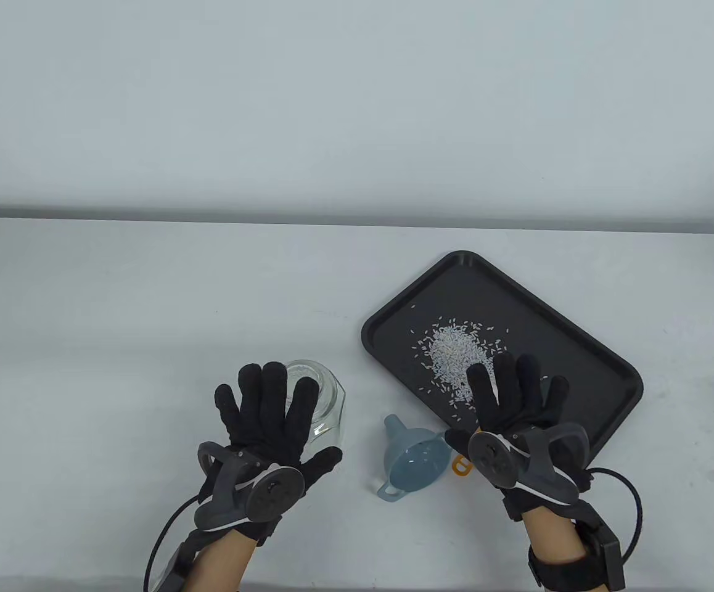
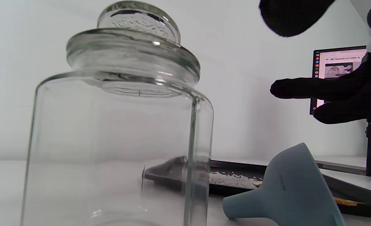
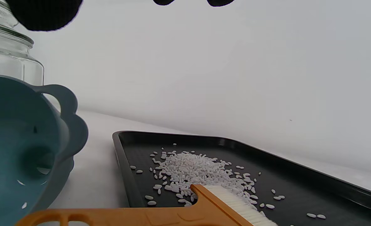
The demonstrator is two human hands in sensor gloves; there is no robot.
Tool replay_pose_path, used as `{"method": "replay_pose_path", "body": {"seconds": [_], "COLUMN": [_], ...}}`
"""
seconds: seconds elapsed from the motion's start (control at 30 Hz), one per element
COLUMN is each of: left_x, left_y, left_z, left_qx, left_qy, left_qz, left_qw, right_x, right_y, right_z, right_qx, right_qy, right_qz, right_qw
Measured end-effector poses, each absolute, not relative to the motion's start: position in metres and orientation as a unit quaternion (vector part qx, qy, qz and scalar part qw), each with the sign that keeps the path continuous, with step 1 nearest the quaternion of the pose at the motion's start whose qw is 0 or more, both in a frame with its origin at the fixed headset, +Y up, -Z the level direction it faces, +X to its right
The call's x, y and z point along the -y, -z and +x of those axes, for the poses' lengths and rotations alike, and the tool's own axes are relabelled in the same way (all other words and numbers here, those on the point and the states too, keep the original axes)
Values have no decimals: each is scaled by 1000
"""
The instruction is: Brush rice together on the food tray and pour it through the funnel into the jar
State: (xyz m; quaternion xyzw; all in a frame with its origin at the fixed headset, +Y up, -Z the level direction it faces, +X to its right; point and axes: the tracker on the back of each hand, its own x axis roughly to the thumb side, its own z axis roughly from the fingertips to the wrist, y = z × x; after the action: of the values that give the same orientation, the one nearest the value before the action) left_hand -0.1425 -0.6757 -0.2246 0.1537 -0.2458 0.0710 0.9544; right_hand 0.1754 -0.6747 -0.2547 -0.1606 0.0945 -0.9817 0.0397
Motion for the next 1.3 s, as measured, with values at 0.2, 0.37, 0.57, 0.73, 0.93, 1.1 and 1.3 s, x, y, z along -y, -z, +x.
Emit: {"method": "replay_pose_path", "body": {"seconds": [0.2,0.37,0.57,0.73,0.93,1.1,1.3], "left_x": [675,675,675,675,676,674,674], "left_y": [225,225,225,226,234,249,263], "left_z": [-143,-144,-144,-144,-149,-157,-158], "left_qx": [244,243,245,246,226,187,165], "left_qy": [-74,-77,-80,-84,-167,-259,-277], "left_qz": [154,153,158,160,178,185,172], "left_qw": [955,955,953,952,943,929,931], "right_x": [675,675,676,676,677,678,678], "right_y": [255,256,256,257,257,259,259], "right_z": [174,175,175,175,173,173,173], "right_qx": [-88,-88,-84,-84,-81,-78,-77], "right_qy": [982,982,983,983,982,982,983], "right_qz": [-163,-162,-161,-160,-165,-165,-164], "right_qw": [40,40,41,40,42,44,43]}}
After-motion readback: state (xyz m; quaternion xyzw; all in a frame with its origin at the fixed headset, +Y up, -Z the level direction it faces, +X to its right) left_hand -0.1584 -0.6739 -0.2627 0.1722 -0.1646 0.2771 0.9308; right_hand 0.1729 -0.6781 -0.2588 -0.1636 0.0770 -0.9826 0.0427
